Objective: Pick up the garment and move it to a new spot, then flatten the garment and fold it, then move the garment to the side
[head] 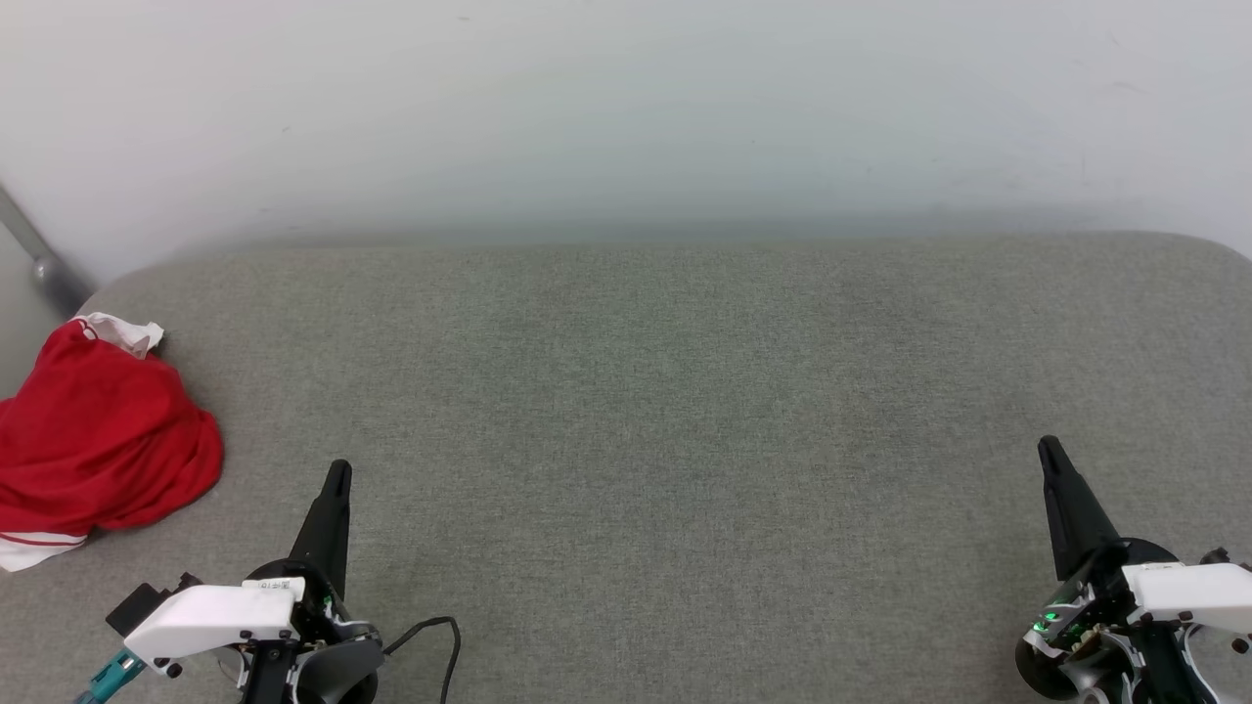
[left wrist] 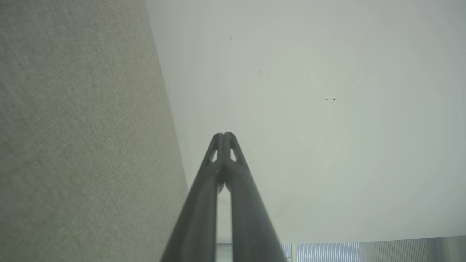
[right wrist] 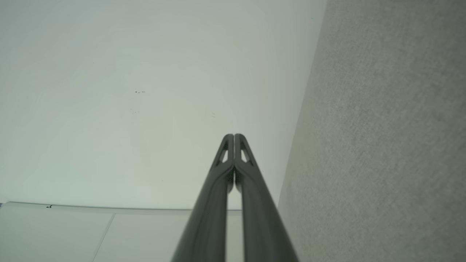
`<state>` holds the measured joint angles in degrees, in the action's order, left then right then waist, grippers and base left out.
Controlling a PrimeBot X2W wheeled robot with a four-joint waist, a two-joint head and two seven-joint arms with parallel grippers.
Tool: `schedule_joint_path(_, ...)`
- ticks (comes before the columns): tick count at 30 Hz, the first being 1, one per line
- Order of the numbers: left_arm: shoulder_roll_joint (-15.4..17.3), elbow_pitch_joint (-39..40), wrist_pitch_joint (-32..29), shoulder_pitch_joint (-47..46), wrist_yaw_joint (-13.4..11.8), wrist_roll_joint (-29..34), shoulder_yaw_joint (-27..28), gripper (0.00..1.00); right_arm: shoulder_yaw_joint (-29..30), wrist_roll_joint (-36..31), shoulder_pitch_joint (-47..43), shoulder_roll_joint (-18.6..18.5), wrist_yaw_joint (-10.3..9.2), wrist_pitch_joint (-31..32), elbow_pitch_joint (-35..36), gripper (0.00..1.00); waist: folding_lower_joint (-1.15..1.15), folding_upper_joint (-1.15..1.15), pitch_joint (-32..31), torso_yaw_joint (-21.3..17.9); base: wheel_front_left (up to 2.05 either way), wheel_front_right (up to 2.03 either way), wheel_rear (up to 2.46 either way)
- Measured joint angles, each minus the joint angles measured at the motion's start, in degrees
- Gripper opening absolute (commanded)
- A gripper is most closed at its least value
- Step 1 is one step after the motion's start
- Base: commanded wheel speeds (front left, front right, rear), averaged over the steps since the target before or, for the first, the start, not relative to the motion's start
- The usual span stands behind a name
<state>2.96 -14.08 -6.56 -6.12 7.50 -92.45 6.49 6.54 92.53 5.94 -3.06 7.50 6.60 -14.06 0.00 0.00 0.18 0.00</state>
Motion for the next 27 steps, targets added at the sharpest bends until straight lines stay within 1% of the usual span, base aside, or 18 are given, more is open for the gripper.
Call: schedule_joint_path(27,0.0,0.0,0.0,0.0,0.0,0.0,0.0,0.00,0.0,0.0,0.0,0.0,0.00,0.0,0.0,0.00,0.00,0.00,0.0,0.0,0.00,0.00,0.00)
